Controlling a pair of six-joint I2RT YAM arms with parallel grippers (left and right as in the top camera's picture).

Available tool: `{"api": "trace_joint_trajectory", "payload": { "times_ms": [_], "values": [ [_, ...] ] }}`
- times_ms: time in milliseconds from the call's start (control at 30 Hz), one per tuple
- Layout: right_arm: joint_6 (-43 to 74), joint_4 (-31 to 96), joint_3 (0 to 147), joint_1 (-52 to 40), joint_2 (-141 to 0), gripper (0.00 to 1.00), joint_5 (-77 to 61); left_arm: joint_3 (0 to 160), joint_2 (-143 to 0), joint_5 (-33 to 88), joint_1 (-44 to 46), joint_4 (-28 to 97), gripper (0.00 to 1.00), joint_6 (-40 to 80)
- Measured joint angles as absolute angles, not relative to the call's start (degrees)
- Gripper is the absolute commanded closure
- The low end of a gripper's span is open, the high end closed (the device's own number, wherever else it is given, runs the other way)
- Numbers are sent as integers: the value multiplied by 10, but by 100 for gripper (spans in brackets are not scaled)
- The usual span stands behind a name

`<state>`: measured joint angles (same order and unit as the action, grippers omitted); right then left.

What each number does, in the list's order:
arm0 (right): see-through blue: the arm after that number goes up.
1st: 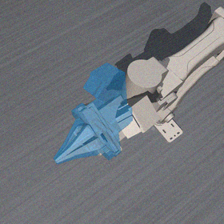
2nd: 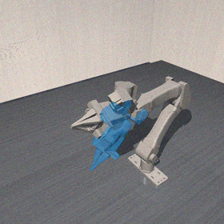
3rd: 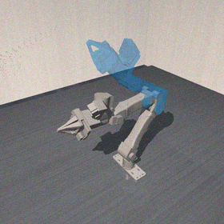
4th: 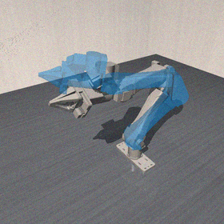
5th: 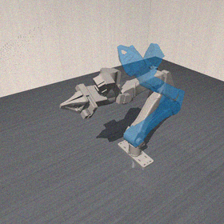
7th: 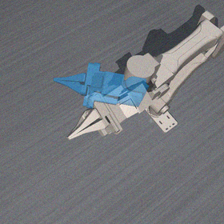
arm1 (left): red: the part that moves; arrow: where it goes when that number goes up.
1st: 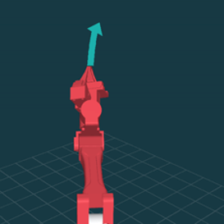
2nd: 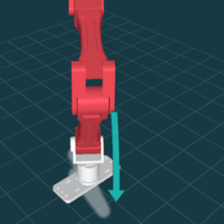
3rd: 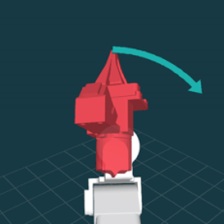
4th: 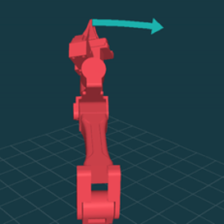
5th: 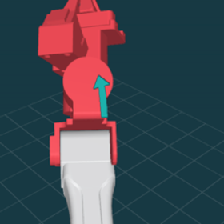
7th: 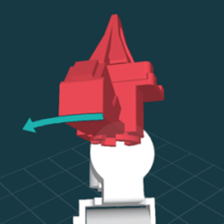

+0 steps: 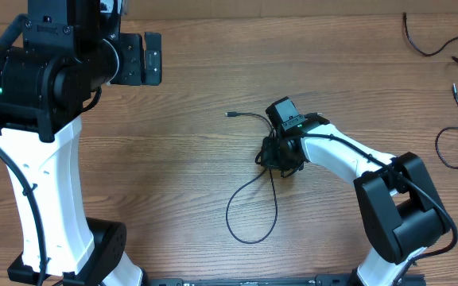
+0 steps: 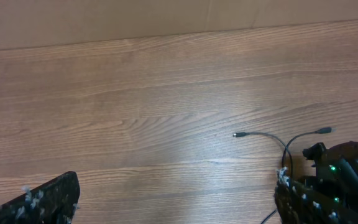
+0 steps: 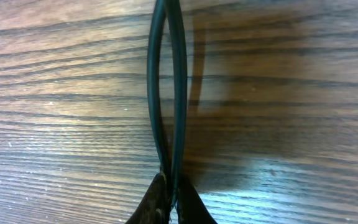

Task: Untangle cables

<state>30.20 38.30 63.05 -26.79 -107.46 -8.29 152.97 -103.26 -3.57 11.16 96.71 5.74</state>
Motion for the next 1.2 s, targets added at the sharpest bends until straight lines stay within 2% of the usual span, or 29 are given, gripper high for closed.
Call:
{"api": "trace_joint_trajectory", "payload": {
  "times_ms": [200, 400, 533, 800, 833, 867, 900, 1033, 1067, 1133, 1200],
  "values": [
    [291, 491, 693, -274, -1084, 96, -66, 1530, -1033, -36, 112, 967, 0, 56],
    [257, 604, 881, -274, -1084, 96, -59, 1530, -1033, -36, 112, 967, 0, 56],
    [234, 618, 972, -274, -1078, 96, -57, 1530, -1033, -36, 112, 967, 0, 56],
    [218, 613, 989, -274, -1073, 96, -56, 1530, -1033, -36, 112, 967, 0, 56],
    [217, 613, 989, -274, -1073, 79, -55, 1530, -1033, -36, 112, 967, 0, 56],
    [216, 613, 989, -274, -1073, 44, -55, 1530, -1033, -36, 112, 967, 0, 56],
    [216, 613, 989, -274, -1073, 23, -55, 1530, -1033, -36, 112, 967, 0, 56],
    [211, 602, 988, -274, -1073, 21, -55, 1530, -1033, -36, 112, 967, 0, 56],
    [211, 595, 984, -274, -1073, 17, -54, 1530, -1033, -36, 112, 967, 0, 56],
    [213, 584, 973, -274, -1073, 0, -53, 1530, -1033, -36, 112, 967, 0, 56],
    [212, 573, 956, -274, -1073, 0, -51, 1530, -1033, -36, 112, 967, 0, 56]
  ]
}}
